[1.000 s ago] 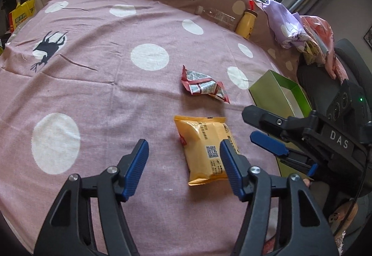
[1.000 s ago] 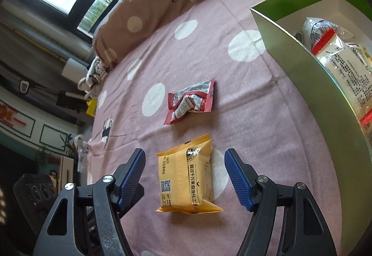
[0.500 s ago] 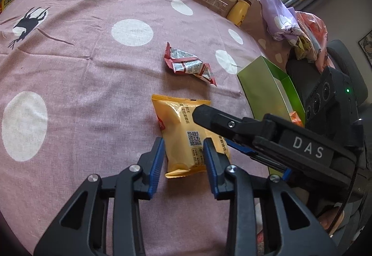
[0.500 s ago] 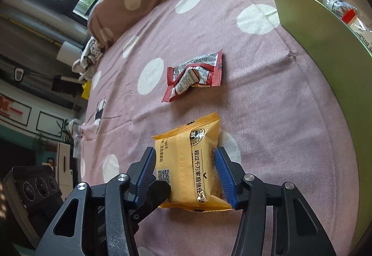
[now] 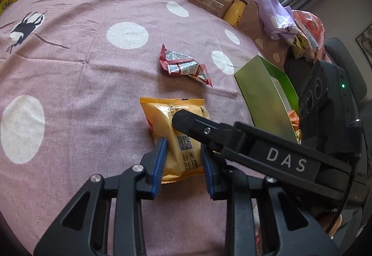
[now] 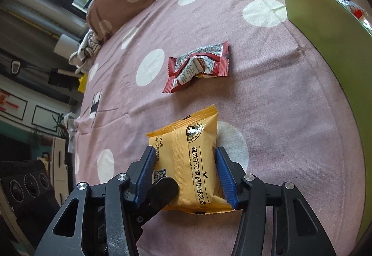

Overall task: Organize snacks
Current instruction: 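Carry the orange cake packet over the green box with the right gripper, then lower the cake packet into the box and open the right gripper, then move the right tool to the red-white wrapped candy, then grasp the red-white candy with the right gripper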

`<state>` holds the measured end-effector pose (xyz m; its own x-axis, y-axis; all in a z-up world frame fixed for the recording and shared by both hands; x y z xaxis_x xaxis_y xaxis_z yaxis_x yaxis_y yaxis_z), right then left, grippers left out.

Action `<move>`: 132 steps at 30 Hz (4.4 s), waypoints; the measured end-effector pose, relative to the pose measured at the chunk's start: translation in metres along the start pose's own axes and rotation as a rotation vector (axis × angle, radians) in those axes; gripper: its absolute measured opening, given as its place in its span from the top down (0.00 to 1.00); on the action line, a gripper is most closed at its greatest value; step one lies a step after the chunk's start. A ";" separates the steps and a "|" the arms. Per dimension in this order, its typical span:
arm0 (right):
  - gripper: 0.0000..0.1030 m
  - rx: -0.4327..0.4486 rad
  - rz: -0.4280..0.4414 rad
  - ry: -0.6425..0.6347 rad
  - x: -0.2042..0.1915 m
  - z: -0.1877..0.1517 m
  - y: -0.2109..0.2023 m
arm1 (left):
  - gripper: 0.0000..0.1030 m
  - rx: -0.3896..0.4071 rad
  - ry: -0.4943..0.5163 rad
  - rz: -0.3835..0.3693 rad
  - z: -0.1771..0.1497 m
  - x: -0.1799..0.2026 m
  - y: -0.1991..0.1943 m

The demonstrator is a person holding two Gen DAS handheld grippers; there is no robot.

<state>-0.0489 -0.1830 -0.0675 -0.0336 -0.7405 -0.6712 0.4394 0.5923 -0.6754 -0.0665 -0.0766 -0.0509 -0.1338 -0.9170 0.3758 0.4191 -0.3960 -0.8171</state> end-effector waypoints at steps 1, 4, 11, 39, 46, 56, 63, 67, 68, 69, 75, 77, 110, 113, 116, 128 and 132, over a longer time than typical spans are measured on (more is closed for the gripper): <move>0.46 0.007 0.000 -0.006 -0.002 0.000 -0.001 | 0.73 0.008 0.003 0.002 0.001 0.000 -0.002; 0.46 0.040 0.003 -0.030 -0.011 0.001 -0.009 | 0.73 0.040 0.009 -0.005 0.002 0.002 -0.010; 0.46 0.130 0.011 -0.084 -0.026 0.005 -0.034 | 0.73 0.143 0.048 -0.029 0.006 0.016 -0.029; 0.46 0.585 0.015 -0.059 0.016 0.027 -0.208 | 0.73 0.354 0.427 -0.173 0.021 0.181 -0.058; 0.46 0.638 0.003 0.063 0.063 0.031 -0.229 | 0.73 0.298 0.525 -0.211 0.018 0.224 -0.029; 0.46 0.648 -0.064 0.230 0.122 0.029 -0.239 | 0.73 0.173 0.582 -0.253 0.008 0.260 0.017; 0.46 0.609 -0.098 0.319 0.149 0.029 -0.231 | 0.73 0.094 0.575 -0.256 0.001 0.269 0.041; 0.46 0.587 -0.115 0.347 0.156 0.028 -0.226 | 0.73 0.055 0.546 -0.256 -0.001 0.267 0.052; 0.46 0.585 -0.117 0.349 0.157 0.028 -0.225 | 0.73 0.050 0.542 -0.254 -0.001 0.267 0.054; 0.46 0.586 -0.121 0.351 0.157 0.028 -0.226 | 0.73 0.044 0.539 -0.253 -0.002 0.266 0.055; 0.46 0.612 -0.138 0.317 0.149 0.030 -0.229 | 0.70 0.055 0.529 -0.227 -0.001 0.260 0.049; 0.46 0.635 -0.128 0.292 0.142 0.030 -0.233 | 0.69 0.091 0.536 -0.217 0.001 0.254 0.039; 0.12 0.396 -0.274 -0.147 0.005 0.042 -0.106 | 0.11 0.238 -0.081 0.270 0.044 -0.050 -0.039; 0.10 0.310 -0.230 -0.158 -0.005 0.043 -0.078 | 0.11 0.228 -0.090 0.296 0.046 -0.058 -0.040; 0.09 0.214 -0.200 -0.182 -0.016 0.052 -0.049 | 0.11 0.209 -0.119 0.308 0.047 -0.068 -0.039; 0.09 0.038 -0.357 -0.217 -0.008 0.094 0.054 | 0.11 0.166 -0.119 0.366 0.046 -0.078 -0.032; 0.09 0.040 -0.436 -0.303 -0.009 0.090 0.064 | 0.11 0.153 -0.124 0.381 0.046 -0.081 -0.031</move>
<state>0.0600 -0.1666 -0.0775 0.0374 -0.9773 -0.2087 0.4768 0.2010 -0.8557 -0.0267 0.0122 -0.0361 0.1619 -0.9798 0.1170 0.5476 -0.0094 -0.8367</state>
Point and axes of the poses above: each gripper's, at about its wrist camera, not at the fingertips, and y roughly the way its jaws point, x to its right, z to its top, the point moved 4 cm from there along y, roughly the way its jaws point, and after that the axes turned 10 degrees about z, right-handed, at the moved point
